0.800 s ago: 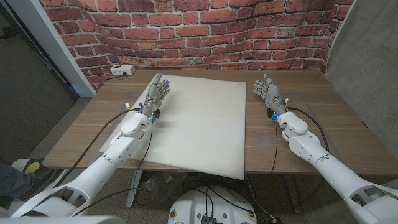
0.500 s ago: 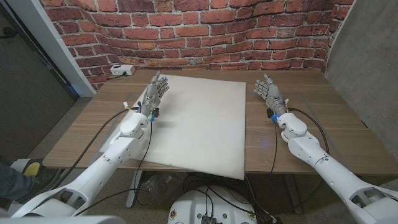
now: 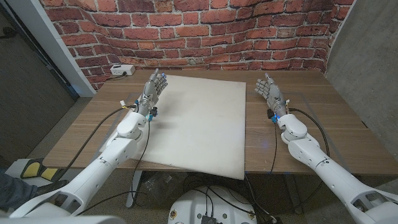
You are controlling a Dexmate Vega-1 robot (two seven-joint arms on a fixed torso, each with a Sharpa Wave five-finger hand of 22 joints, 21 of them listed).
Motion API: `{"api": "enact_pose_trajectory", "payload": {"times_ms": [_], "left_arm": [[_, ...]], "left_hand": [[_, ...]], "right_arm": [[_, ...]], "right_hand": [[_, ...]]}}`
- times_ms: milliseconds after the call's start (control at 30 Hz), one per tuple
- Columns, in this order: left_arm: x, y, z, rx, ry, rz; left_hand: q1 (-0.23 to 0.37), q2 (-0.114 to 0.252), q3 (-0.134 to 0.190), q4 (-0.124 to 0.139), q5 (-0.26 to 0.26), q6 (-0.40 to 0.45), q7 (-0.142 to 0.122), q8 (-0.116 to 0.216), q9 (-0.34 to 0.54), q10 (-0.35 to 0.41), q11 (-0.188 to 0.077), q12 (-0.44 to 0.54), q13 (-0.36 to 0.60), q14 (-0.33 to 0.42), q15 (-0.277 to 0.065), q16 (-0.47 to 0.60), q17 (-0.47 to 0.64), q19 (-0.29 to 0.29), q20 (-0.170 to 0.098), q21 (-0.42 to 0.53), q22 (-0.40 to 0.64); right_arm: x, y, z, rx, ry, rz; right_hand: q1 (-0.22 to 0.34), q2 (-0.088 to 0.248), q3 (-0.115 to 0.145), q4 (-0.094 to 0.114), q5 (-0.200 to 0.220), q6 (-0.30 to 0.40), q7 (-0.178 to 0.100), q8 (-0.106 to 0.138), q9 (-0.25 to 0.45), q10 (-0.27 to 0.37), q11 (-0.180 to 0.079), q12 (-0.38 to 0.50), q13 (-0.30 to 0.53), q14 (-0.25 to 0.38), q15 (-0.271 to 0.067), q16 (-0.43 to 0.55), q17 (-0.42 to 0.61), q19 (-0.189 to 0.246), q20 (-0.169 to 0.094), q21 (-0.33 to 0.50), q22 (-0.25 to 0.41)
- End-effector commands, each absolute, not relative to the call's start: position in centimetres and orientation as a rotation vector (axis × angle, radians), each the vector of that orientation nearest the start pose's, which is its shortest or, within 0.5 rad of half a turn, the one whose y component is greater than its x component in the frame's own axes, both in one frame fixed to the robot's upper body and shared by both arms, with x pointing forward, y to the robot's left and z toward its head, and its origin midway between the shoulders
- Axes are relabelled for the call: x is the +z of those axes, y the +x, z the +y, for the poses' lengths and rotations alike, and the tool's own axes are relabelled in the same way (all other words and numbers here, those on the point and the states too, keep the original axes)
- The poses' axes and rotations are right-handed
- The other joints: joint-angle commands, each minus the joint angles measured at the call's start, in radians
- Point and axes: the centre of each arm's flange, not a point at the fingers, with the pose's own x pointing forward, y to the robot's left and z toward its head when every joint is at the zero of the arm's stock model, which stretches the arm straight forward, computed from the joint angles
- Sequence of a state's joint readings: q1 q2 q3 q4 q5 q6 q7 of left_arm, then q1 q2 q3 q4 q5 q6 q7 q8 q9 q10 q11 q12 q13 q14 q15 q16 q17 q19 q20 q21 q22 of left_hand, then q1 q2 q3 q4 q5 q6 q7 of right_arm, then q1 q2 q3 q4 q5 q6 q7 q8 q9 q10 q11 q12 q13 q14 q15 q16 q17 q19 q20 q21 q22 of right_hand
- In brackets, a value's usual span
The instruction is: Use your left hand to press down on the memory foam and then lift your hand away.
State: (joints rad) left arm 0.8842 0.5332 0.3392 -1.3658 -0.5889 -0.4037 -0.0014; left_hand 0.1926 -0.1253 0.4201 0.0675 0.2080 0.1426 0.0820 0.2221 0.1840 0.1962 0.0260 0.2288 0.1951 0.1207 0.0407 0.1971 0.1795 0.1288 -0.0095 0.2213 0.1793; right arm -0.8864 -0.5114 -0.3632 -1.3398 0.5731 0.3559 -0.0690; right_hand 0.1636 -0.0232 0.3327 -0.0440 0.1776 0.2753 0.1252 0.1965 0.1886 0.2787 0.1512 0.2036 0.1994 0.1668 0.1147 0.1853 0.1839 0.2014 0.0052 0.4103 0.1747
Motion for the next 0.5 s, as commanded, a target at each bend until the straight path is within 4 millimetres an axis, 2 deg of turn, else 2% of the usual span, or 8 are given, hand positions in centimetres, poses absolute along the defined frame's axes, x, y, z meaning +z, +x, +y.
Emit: {"api": "enact_pose_trajectory", "payload": {"times_ms": [33,133,233,500], "left_arm": [[-0.7,62.4,29.2,-0.199,0.082,-0.788],[-0.7,62.2,28.8,-0.181,0.120,-0.805],[-0.7,61.8,28.6,-0.153,0.157,-0.824],[-0.5,61.3,27.6,-0.109,0.243,-0.858]], "left_hand": [[0.014,0.000,-0.002,-0.010,0.003,0.051,-0.009,0.014,0.004,0.041,-0.012,0.009,-0.001,0.036,-0.012,0.010,0.001,0.032,-0.012,0.012,0.001],[0.016,0.001,-0.003,-0.011,0.003,0.057,-0.009,0.015,0.004,0.043,-0.012,0.008,-0.002,0.037,-0.007,0.009,0.001,0.031,-0.007,0.010,0.001],[0.018,0.002,-0.003,-0.012,0.003,0.067,-0.009,0.017,0.004,0.050,-0.010,0.010,-0.002,0.042,-0.009,0.009,0.001,0.032,-0.004,0.009,0.001],[0.027,0.007,-0.003,-0.016,0.004,0.093,-0.006,0.020,0.004,0.075,-0.006,0.013,-0.002,0.071,-0.012,0.012,0.001,0.054,-0.002,0.013,0.000]], "right_arm": [[-3.3,62.8,-29.8,0.109,-0.012,-0.657],[-3.6,62.5,-30.0,0.102,-0.012,-0.662],[-3.7,62.3,-30.2,0.092,-0.002,-0.667],[-4.0,61.9,-30.4,0.093,-0.009,-0.663]], "right_hand": [[0.008,-0.002,0.004,-0.006,0.005,0.017,-0.003,0.007,0.003,0.011,0.000,0.006,0.002,0.013,0.002,0.006,0.003,0.007,0.002,-0.001,0.002],[0.007,-0.001,0.003,-0.007,0.005,0.039,-0.008,0.014,0.004,0.011,0.000,0.007,0.000,0.014,0.002,0.006,0.003,0.009,0.003,-0.004,0.003],[0.008,0.001,0.002,-0.011,0.004,-0.008,-0.017,-0.004,0.006,0.010,-0.001,0.008,-0.003,0.023,0.002,0.008,0.002,0.018,0.003,-0.007,0.003],[0.009,0.002,0.002,-0.013,0.004,-0.029,-0.017,-0.010,0.006,0.009,-0.002,0.008,-0.004,0.026,0.002,0.008,0.002,0.021,0.003,-0.011,0.003]]}}
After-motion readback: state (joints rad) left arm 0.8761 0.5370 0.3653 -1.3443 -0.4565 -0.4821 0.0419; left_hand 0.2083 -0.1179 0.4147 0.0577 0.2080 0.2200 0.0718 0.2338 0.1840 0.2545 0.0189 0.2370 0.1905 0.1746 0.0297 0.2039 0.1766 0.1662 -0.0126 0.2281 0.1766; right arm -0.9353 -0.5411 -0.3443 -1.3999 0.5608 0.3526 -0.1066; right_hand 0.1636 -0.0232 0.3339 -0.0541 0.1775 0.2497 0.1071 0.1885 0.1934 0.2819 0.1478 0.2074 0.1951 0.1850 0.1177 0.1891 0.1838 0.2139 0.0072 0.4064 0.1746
